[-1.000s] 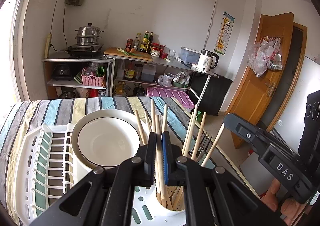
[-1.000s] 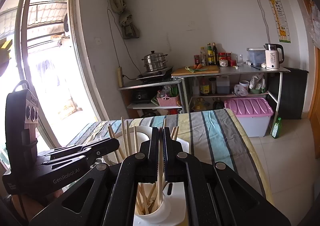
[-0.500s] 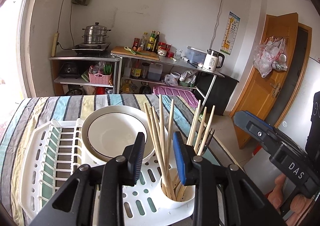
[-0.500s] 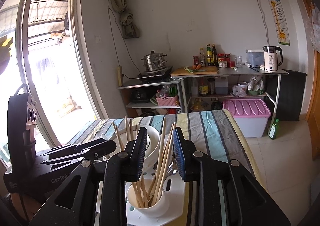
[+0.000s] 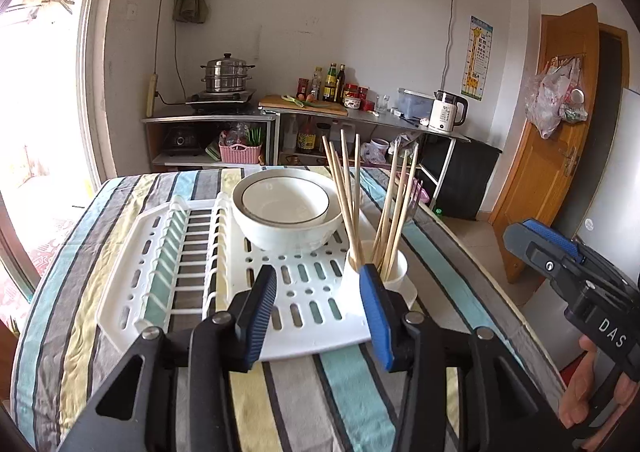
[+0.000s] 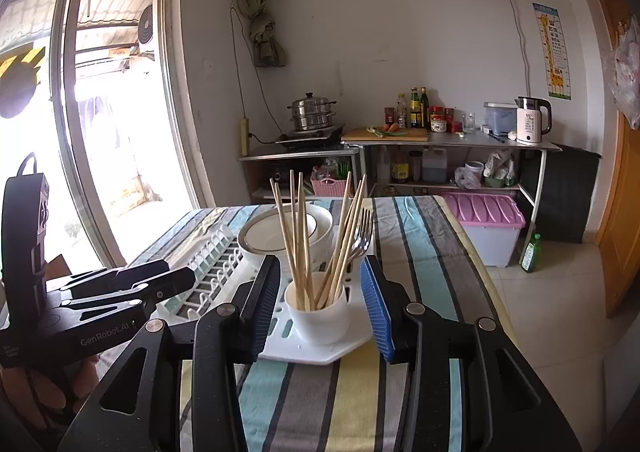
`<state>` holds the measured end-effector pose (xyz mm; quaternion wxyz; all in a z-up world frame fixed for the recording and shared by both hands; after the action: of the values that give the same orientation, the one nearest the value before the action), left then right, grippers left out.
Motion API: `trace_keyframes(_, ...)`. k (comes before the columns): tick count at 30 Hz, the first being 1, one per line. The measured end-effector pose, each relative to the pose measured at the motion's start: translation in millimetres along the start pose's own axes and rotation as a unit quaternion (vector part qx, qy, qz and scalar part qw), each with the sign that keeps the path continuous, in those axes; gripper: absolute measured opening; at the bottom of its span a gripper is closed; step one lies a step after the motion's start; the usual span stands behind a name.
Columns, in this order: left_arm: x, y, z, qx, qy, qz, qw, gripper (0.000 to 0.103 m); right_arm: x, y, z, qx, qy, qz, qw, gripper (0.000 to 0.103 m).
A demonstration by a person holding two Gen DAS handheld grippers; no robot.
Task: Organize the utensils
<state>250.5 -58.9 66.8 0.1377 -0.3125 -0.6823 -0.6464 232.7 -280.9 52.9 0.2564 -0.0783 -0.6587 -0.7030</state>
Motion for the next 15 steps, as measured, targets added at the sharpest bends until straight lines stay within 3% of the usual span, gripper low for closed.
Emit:
trace_keyframes(4, 23, -24, 2, 0.002, 0.007, 0.0, 1.0, 0.047, 22, -25, 11, -0.002, 0.003, 0.006, 1.0, 0.049)
trace_keyframes(15, 72, -90, -1, 0.001, 0.025, -0.005, 0.9997, 0.051, 69, -88, 30, 0.0, -0.013, 0.028, 1.0, 0.05)
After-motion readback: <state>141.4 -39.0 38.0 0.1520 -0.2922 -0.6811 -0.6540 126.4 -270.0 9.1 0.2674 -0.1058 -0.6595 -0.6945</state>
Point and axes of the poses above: each gripper's, at about its wrist camera, not at the fingertips, and x roughly against the way its jaws point, z to its left, y to its top, the point moved 2 cm from there along -x, roughly the way its jaws point, and after that the axes turned 4 degrees about z, right-handed, at the moved point
